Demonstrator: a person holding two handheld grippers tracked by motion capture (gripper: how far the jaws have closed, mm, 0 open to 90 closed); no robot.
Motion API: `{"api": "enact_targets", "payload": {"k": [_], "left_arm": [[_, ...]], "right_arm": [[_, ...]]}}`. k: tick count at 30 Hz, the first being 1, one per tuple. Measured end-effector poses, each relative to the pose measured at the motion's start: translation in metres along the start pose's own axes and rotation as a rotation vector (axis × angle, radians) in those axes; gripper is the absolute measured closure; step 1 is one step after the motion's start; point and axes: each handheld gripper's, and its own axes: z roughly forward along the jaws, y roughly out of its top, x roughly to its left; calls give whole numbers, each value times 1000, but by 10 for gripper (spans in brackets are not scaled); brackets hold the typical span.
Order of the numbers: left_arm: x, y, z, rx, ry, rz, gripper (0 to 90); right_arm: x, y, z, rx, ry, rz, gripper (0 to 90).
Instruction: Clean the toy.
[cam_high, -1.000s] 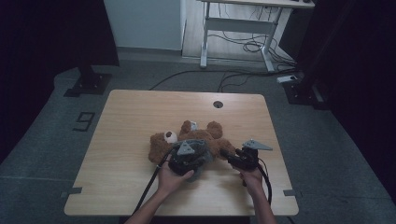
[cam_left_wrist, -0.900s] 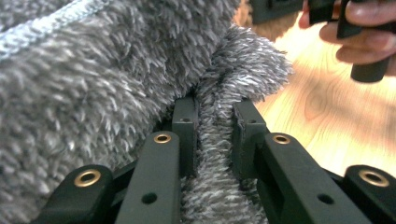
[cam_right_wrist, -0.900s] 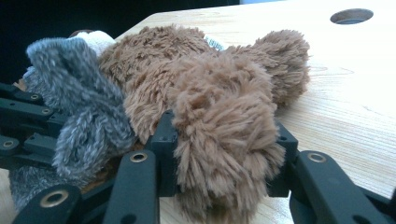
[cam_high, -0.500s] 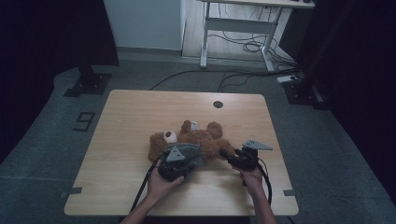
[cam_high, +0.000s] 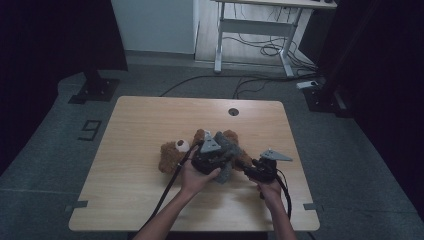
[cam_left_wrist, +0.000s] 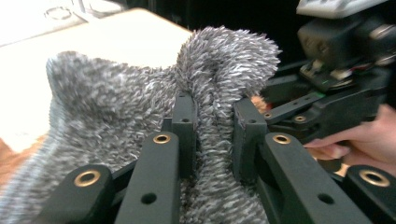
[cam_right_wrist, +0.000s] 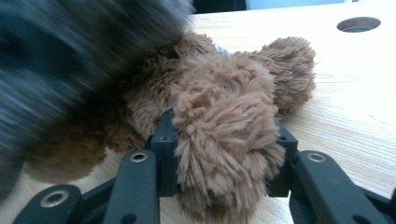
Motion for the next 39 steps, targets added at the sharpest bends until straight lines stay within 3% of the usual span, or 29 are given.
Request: {"api": "enact_targets", "payload": {"k": [3,7,13,18,22,25,27,31,34,37,39], "left_arm": [[4,-14,17,31,-18,-44,742],[7,-28,17,18,-61,-83,744],[3,-46,14,74,-62,-59,744],[4,-63,14,121,-30,-39,745],[9,-69,11,139,-19,-45,746],[11,-71,11,164,10,-20,746],[14,-74,10,175,10,-33,746],[14,-80,4,178,3,-55,742],[12,-82,-6,148,-10,-68,740],[10,-73,-19,94,-23,-71,739],[11,-58,-27,57,-19,-62,738]], "right_arm": [[0,0,0,5,-6,-5,589],[-3,-3,2,25,-7,1,589],[-4,-2,1,24,-5,10,590],[-4,-2,0,19,-3,11,590],[-5,-2,0,19,-1,9,588],[-4,-3,2,18,-4,6,586],[-5,-4,2,20,-6,3,586],[-6,-4,3,16,0,4,585],[-6,-4,3,14,2,7,585],[-6,-4,3,7,2,8,585],[-6,-5,3,2,2,6,585]]}}
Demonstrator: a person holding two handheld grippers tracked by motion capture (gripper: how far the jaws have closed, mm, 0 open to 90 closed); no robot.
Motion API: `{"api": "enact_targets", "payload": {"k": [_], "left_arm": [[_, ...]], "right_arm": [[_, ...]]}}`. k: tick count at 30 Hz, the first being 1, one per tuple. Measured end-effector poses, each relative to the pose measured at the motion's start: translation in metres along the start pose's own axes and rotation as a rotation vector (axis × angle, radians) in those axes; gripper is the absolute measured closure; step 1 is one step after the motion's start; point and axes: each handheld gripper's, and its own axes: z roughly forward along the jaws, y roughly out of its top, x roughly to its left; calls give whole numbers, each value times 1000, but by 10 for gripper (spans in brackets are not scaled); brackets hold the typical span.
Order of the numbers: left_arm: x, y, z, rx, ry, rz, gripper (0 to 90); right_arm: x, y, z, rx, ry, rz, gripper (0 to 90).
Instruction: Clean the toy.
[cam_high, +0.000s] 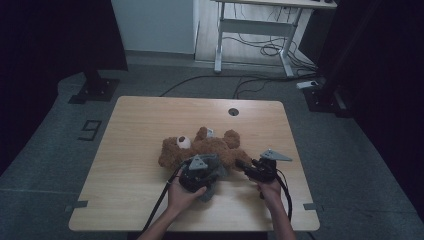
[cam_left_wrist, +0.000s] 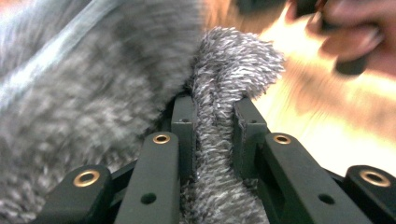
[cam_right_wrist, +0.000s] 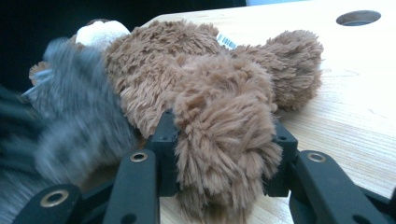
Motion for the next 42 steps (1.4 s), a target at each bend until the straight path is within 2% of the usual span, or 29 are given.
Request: {"api": "enact_targets", "payload": {"k": [5,7,9,11,13,15,18,21,23,27,29,31,33,35,38,40,42], "left_arm": [[6,37,-12,-87,36,3,738],[12,46,-12,-97,53,-10,738],[17,50,-7,-86,59,-26,738],[20,47,6,-45,41,-48,738],[15,40,18,-24,42,-37,739],[10,33,26,-24,37,-27,741],[2,25,31,-9,10,-21,743],[-5,13,39,40,6,2,744],[-6,7,43,75,7,14,743],[-3,2,41,80,-13,-5,743],[-3,3,36,77,-19,-4,742],[-3,7,21,42,-23,2,742],[1,15,1,-12,-2,1,741],[13,26,-20,-79,27,-23,741],[37,42,-48,-135,69,-59,740],[51,49,-58,-142,113,-70,739],[67,52,-61,-123,148,-93,738]], "right_arm": [[0,0,0,-2,2,0,585],[0,0,-1,-1,3,0,585],[-1,0,-1,-2,4,-1,585],[-1,0,-1,-2,7,0,585],[-1,0,-1,-1,7,0,585],[-1,0,-1,5,-1,-4,586],[-3,-1,-2,9,-4,1,587],[-2,-1,-1,10,-5,-2,587],[-3,-1,-2,10,-4,-2,587],[-3,-1,-2,8,0,-6,585],[-3,-2,-1,7,0,-8,583],[-5,-3,0,7,2,-3,582],[-5,-3,0,7,3,1,582],[-5,-2,0,8,3,1,582],[-5,-3,0,10,1,0,582],[-5,-3,1,14,2,4,582],[-6,-3,1,18,5,7,581]]}}
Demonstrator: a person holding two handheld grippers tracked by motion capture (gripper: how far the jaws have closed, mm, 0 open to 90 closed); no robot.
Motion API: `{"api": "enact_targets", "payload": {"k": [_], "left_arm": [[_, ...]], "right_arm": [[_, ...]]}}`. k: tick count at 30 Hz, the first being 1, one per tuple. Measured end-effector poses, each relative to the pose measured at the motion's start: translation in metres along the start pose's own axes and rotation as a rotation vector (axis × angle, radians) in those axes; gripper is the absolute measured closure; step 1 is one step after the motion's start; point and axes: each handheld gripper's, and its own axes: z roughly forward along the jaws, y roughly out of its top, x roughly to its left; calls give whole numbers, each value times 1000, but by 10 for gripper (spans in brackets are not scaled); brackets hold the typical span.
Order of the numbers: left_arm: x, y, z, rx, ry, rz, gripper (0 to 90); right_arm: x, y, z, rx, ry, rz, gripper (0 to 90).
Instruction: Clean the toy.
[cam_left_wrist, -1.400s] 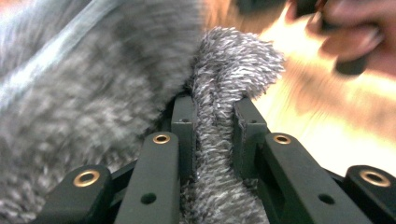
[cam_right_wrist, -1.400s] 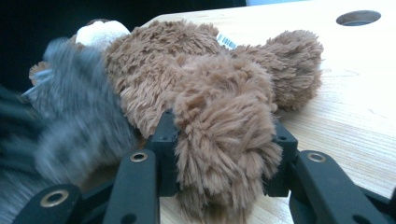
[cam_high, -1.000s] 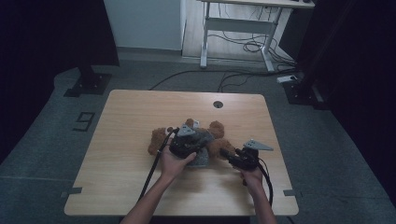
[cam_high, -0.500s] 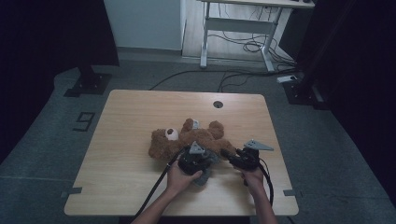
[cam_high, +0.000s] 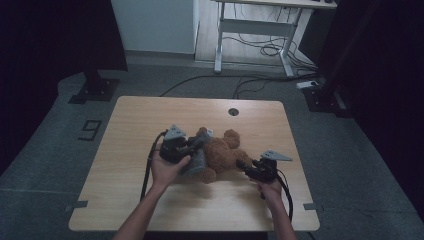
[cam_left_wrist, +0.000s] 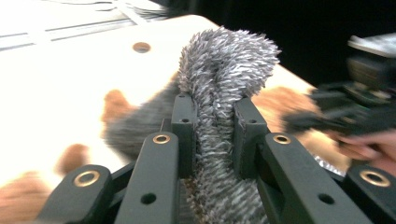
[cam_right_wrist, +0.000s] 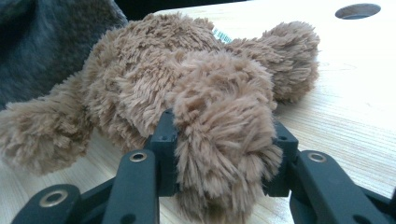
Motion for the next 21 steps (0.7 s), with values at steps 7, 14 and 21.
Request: {"api": "enact_targets", "payload": {"k": [7,14,21], "left_arm": [[34,-22,9,35,24,-92,738],[29,-33,7,28,29,-64,742],[23,-48,7,12,35,-33,750]], "right_arm": [[-1,-1,1,5,6,0,579],[0,-3,3,25,12,-1,571],[6,-2,-1,57,-14,-46,413]]}}
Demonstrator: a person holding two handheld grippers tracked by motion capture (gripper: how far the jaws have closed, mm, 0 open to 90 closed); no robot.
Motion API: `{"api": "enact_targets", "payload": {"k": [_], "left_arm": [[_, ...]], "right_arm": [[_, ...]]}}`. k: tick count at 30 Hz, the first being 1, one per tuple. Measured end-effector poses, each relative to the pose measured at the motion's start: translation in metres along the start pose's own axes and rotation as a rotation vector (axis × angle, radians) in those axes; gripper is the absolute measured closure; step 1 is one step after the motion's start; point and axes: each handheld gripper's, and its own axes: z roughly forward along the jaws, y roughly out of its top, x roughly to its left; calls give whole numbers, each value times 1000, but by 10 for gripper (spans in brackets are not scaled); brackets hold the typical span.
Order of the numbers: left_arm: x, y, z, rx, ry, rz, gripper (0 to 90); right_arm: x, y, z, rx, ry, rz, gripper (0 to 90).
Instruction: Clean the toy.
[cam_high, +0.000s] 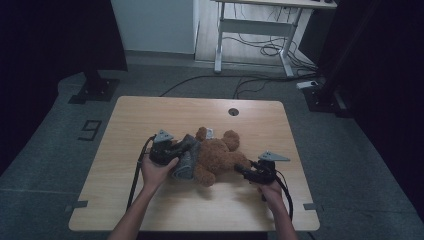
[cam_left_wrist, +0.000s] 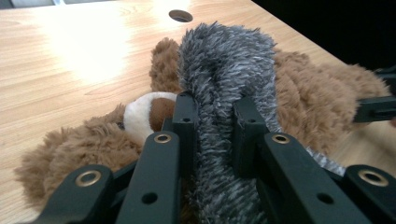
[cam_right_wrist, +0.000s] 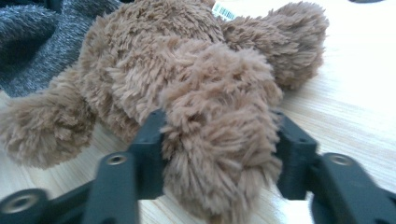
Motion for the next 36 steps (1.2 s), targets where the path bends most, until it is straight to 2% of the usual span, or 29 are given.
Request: {"api": "enact_targets", "payload": {"k": [4,6,9,13,17,20,22,23,27,31,36], "left_arm": [[-2,-10,2,-18,-22,-13,753],[-2,-13,1,-31,-31,-20,753],[-2,-16,-1,-39,-44,-24,753],[-2,-17,-2,-40,-50,-28,752],[-3,-18,-4,-34,-53,-24,752],[-3,-20,-5,-34,-57,-29,752],[-4,-22,-6,-35,-62,-26,752],[-5,-23,-6,-33,-70,-28,752],[-14,-29,-5,-21,-87,-16,754],[-22,-36,-3,-22,-75,1,754],[-22,-32,3,-10,-66,-14,754]], "right_arm": [[6,8,-7,-38,-54,-25,258],[9,15,-11,-56,-73,-42,237],[12,29,-13,-73,-65,-63,234],[18,53,1,-30,-44,-81,230],[26,67,27,57,3,-99,236],[31,60,45,129,28,-106,280],[30,49,46,129,89,-66,373],[29,44,46,137,111,-61,404],[30,22,41,136,153,-46,484],[36,2,37,92,141,-46,552],[44,-7,36,45,85,-89,581]]}}
